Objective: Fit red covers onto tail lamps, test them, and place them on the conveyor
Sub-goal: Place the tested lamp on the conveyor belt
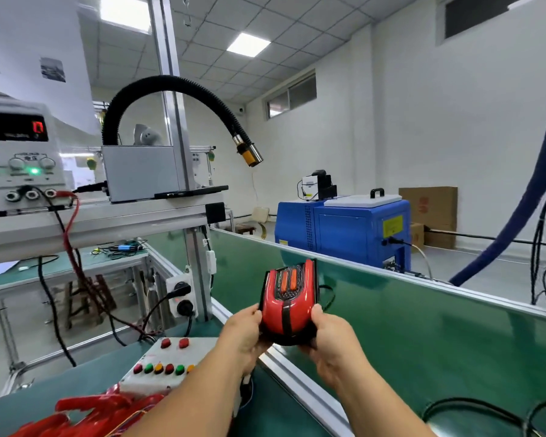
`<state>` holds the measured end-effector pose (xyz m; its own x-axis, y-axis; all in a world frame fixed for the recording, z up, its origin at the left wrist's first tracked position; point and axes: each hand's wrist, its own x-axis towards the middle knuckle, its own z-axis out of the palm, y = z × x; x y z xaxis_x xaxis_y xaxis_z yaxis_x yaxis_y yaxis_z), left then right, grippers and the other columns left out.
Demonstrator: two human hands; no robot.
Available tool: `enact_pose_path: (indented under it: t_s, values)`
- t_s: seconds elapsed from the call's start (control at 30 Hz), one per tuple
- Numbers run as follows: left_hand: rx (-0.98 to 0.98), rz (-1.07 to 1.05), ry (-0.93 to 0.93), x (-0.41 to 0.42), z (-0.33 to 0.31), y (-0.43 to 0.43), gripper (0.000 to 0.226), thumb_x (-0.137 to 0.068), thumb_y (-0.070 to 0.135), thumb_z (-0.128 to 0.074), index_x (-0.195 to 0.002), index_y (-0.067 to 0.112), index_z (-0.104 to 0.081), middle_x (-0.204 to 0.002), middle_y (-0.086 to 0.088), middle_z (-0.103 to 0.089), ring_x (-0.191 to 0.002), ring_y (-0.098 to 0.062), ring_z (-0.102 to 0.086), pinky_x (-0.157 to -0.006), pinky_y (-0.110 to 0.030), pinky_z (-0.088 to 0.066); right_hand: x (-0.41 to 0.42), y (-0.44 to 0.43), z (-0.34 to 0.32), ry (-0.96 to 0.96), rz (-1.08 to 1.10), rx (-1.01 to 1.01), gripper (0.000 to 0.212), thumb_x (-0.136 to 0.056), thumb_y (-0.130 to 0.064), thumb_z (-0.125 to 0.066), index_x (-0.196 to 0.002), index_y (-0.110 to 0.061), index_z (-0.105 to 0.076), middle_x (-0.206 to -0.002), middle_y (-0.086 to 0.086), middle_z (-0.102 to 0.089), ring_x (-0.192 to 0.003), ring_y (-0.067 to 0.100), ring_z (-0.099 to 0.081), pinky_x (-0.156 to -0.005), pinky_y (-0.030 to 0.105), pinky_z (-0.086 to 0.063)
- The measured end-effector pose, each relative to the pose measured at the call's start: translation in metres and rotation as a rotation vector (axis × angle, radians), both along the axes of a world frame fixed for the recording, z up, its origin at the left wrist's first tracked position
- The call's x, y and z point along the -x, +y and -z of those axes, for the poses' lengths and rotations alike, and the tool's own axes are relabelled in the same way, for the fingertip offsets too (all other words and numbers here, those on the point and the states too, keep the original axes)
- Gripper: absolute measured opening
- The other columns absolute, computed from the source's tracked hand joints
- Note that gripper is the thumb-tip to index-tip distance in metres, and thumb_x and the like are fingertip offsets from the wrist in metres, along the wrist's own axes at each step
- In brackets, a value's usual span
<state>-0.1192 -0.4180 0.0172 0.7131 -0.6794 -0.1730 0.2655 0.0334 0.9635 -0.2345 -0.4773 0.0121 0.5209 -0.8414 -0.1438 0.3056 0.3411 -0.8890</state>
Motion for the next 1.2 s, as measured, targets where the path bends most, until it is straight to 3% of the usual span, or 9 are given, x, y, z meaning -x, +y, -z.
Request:
enact_pose_path:
  t_s: [0.07, 0.13, 0.2, 0.43, 0.67, 0.87, 1.03, 1.13, 1.2]
  values:
    - [0.037, 0.001, -0.016, -0.001, 0.002, -0.005, 0.036, -0.101, 0.003, -0.04, -0.098, 0.02, -0.071, -0.081, -0.003, -0.077, -0.076, -0.017, -0.066, -0.072, -0.031, -0.056, 0.003, -0.001, 0.003, -0.017, 0.004, 0.056, 0.036, -0.106, -0.018, -0.036, -0.094, -0.001, -0.065, -0.093, 0.016, -0.074, -0.078, 0.021, -0.07, -0.068, 0.032, -0.058]
    - [0.061, -0.023, -0.028, -0.001, 0.004, -0.01, 0.036, -0.104, 0.006, -0.039, -0.102, 0.028, -0.068, -0.08, 0.004, -0.077, -0.083, -0.014, -0.065, -0.07, -0.03, -0.052, 0.005, -0.003, 0.005, -0.028, 0.009, 0.085, 0.037, -0.106, -0.018, -0.034, -0.095, -0.004, -0.066, -0.098, 0.016, -0.073, -0.09, 0.024, -0.067, -0.091, 0.042, -0.052]
    - [0.076, -0.042, -0.043, -0.001, 0.005, -0.012, 0.036, -0.105, 0.007, -0.038, -0.116, 0.028, -0.065, -0.089, 0.004, -0.075, -0.089, -0.014, -0.065, -0.069, -0.03, -0.051, 0.004, -0.006, 0.007, -0.035, 0.007, 0.08, 0.038, -0.107, -0.019, -0.033, -0.094, -0.005, -0.066, -0.095, 0.013, -0.073, -0.094, 0.026, -0.065, -0.099, 0.046, -0.046]
    - [0.09, -0.084, -0.075, -0.009, 0.005, -0.018, 0.036, -0.103, 0.005, -0.043, -0.136, 0.01, -0.056, -0.128, -0.013, -0.064, -0.112, -0.025, -0.062, -0.089, -0.034, -0.053, -0.007, -0.014, 0.008, -0.063, 0.031, -0.12, 0.032, -0.105, -0.025, -0.041, -0.099, -0.004, -0.065, -0.093, 0.012, -0.072, -0.085, 0.024, -0.067, -0.073, 0.033, -0.053]
    - [0.122, -0.033, -0.115, -0.003, 0.001, -0.008, 0.035, -0.105, 0.01, -0.041, -0.133, 0.021, -0.059, -0.118, -0.003, -0.069, -0.099, -0.015, -0.065, -0.073, -0.028, -0.052, -0.001, -0.007, 0.008, -0.1, 0.064, -0.034, 0.033, -0.104, -0.024, -0.044, -0.094, -0.004, -0.068, -0.083, 0.008, -0.076, -0.073, 0.016, -0.072, -0.063, 0.028, -0.054]
    - [0.133, 0.061, -0.083, 0.023, -0.003, 0.001, 0.035, -0.105, 0.012, -0.043, -0.135, 0.023, -0.057, -0.113, 0.0, -0.07, -0.096, -0.014, -0.065, -0.067, -0.027, -0.049, 0.035, 0.009, -0.003, -0.069, 0.135, -0.033, 0.032, -0.103, -0.026, -0.046, -0.095, -0.004, -0.068, -0.092, 0.012, -0.074, -0.084, 0.023, -0.069, -0.073, 0.032, -0.057]
    - [0.146, 0.173, -0.074, 0.062, -0.009, 0.008, 0.035, -0.105, 0.012, -0.041, -0.134, 0.024, -0.057, -0.117, -0.001, -0.068, -0.095, -0.013, -0.063, -0.068, -0.028, -0.049, 0.079, 0.024, -0.011, -0.04, 0.205, -0.016, 0.032, -0.102, -0.029, -0.047, -0.092, -0.008, -0.068, -0.08, 0.004, -0.075, -0.075, 0.019, -0.068, -0.067, 0.031, -0.055]
    - [0.15, 0.233, -0.093, 0.09, -0.015, 0.015, 0.036, -0.106, 0.013, -0.04, -0.135, 0.024, -0.057, -0.118, -0.001, -0.067, -0.093, -0.011, -0.062, -0.066, -0.027, -0.048, 0.108, 0.033, -0.017, -0.025, 0.252, -0.005, 0.031, -0.102, -0.03, -0.047, -0.095, -0.008, -0.068, -0.088, 0.006, -0.075, -0.08, 0.021, -0.068, -0.074, 0.034, -0.054]
    - [0.158, 0.272, -0.106, 0.11, -0.019, 0.019, 0.036, -0.106, 0.013, -0.04, -0.136, 0.024, -0.056, -0.116, 0.0, -0.067, -0.091, -0.01, -0.062, -0.065, -0.027, -0.048, 0.13, 0.041, -0.021, -0.038, 0.284, -0.007, 0.03, -0.102, -0.029, -0.047, -0.095, -0.008, -0.067, -0.09, 0.007, -0.074, -0.081, 0.021, -0.069, -0.071, 0.033, -0.055]
